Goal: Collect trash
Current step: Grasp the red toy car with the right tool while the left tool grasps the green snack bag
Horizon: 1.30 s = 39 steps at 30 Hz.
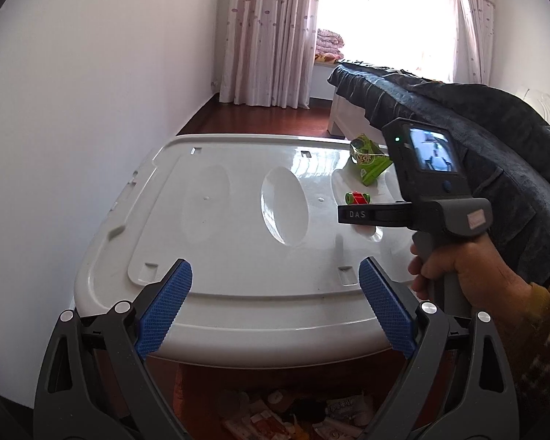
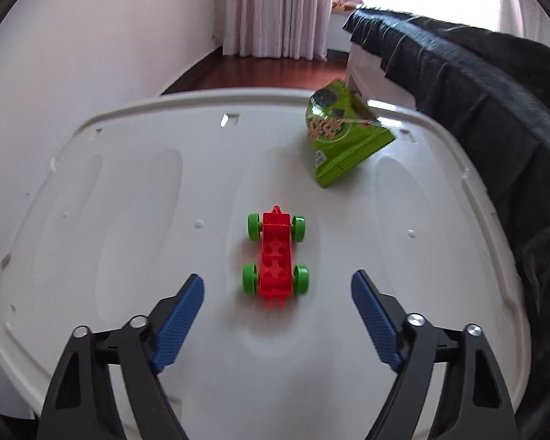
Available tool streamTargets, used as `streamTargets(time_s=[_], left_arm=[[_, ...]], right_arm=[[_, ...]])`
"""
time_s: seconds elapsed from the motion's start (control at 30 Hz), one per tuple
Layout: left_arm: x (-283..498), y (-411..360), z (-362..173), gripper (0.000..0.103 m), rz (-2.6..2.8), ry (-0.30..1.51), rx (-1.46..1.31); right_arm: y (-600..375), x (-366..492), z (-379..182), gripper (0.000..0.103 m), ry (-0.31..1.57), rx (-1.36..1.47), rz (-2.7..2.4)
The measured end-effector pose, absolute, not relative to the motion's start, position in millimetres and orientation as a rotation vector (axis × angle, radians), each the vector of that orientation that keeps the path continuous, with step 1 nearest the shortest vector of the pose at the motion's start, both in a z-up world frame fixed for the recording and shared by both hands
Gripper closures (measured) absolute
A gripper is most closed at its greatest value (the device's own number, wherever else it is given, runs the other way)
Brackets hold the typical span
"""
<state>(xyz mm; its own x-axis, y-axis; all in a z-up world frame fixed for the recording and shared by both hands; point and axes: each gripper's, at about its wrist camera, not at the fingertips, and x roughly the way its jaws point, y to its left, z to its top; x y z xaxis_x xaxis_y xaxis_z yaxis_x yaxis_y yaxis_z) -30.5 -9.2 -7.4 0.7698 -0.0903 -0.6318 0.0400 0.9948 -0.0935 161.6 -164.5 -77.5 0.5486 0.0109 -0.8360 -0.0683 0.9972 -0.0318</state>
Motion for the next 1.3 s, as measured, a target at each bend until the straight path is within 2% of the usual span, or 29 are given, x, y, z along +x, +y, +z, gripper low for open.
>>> streamTargets(time_s=[0.1, 0.17, 0.23, 0.3, 0.37, 0.7, 0.9, 1.3], left_arm=[[-30, -6, -11, 0.013, -0.071, 0.699, -0.086], [-29, -4, -13, 0.013, -0.072, 0.705, -0.093], [-29, -2, -16, 0.013, -0.073, 0.712, -0.105], [-28, -2, -18, 0.013, -0.073, 0.72, -0.111], [-28, -1, -18, 0.013, -0.075, 0.724, -0.115], [-27, 4, -17, 0.013, -0.068, 0.718, -0.131], [-16, -1, -12, 0.013, -0.102, 0.724, -0.155], [119, -85, 6, 0.013, -0.231, 0.754, -0.16]], right_arm=[[-163, 173, -90, 0.04, 1.038, -0.053, 0.06], [-163, 175, -92, 0.04, 1.042, -0.044, 0.066], [-163, 178, -93, 0.045, 1.049, -0.033, 0.077], [-163, 183, -93, 0.058, 1.061, -0.019, 0.097], [-162, 184, -92, 0.063, 1.072, -0.009, 0.125], [-160, 168, -83, 0.064, 1.04, -0.065, 0.156], [-174, 142, -49, 0.064, 0.966, -0.075, 0.181], [-288, 102, 26, 0.064, 0.818, -0.057, 0.045]])
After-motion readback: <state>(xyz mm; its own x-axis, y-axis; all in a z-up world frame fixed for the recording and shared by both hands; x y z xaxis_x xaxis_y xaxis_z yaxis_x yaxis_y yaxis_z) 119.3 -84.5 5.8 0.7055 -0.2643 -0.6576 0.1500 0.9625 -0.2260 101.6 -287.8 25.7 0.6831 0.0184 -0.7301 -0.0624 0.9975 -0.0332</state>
